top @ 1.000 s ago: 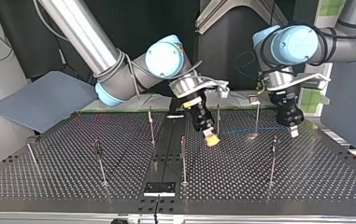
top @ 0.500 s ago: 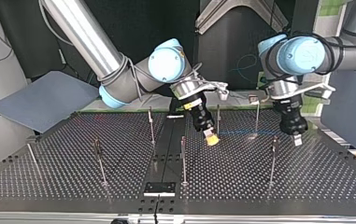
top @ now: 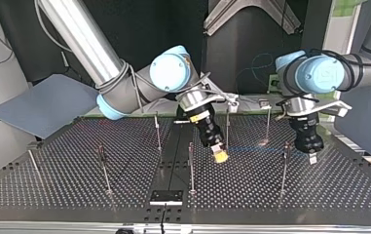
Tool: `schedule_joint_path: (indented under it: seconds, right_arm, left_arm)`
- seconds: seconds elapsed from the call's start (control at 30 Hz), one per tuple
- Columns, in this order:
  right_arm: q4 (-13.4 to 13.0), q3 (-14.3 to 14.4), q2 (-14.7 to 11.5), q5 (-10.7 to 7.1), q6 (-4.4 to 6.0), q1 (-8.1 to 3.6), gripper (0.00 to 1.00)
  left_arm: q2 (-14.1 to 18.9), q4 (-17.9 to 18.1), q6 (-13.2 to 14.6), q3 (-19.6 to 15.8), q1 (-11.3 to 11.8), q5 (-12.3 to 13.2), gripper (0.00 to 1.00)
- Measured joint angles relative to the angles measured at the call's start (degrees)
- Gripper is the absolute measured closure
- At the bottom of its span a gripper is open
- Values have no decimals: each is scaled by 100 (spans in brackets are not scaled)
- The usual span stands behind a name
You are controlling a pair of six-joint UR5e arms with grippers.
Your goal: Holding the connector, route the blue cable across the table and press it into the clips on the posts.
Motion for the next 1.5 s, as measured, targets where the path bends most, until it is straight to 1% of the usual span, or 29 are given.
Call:
schedule_joint_path:
  seconds: [0.2,0.3,0.43,0.53,0.63,0.67,0.7,0.73,0.8,0.83,0.87,0.9,0.93,0.97,1.17,1.27,1.37,1.5]
  right_arm:
    - [40,-47,5,0,1,-59,100]
    - [58,-49,8,-2,1,-90,100]
    - [80,-50,11,-1,0,-119,100]
    - [94,-50,12,2,0,-124,100]
    - [112,-51,12,2,0,-124,100]
    - [118,-51,13,3,-2,-124,100]
    - [125,-51,13,3,-4,-124,100]
    - [133,-50,13,4,-8,-121,100]
    - [143,-50,13,5,-15,-112,100]
    - [149,-51,13,5,-17,-106,100]
    - [154,-51,14,6,-17,-101,100]
    - [159,-51,14,7,-17,-97,100]
    - [167,-51,14,11,-18,-91,100]
    - [172,-50,14,14,-20,-88,100]
    - [199,-50,14,22,-25,-81,100]
    - [219,-51,17,23,-26,-77,100]
    - [231,-51,16,25,-26,-75,100]
    - [236,-51,15,29,-26,-74,100]
  left_arm:
    - [-156,12,-96,168,59,86,100]
    - [-291,70,-136,260,168,207,100]
    - [-490,147,-248,299,290,412,100]
    - [-539,203,-378,304,350,483,100]
    - [-552,214,-453,301,375,502,100]
    - [-553,213,-467,299,377,503,94]
    - [-554,210,-483,296,377,504,76]
    - [-554,203,-514,294,377,505,76]
    - [-555,180,-574,291,374,507,46]
    - [-555,153,-619,291,372,507,46]
    - [-555,127,-644,291,370,507,24]
    - [-556,97,-661,290,367,505,11]
    - [-556,47,-673,290,360,495,11]
    - [-556,0,-675,289,352,477,0]
    - [-542,-365,-657,281,301,224,0]
    - [-472,-545,-670,263,269,170,0]
    - [-322,-734,-750,193,233,185,0]
    - [-90,-970,-941,40,193,346,0]
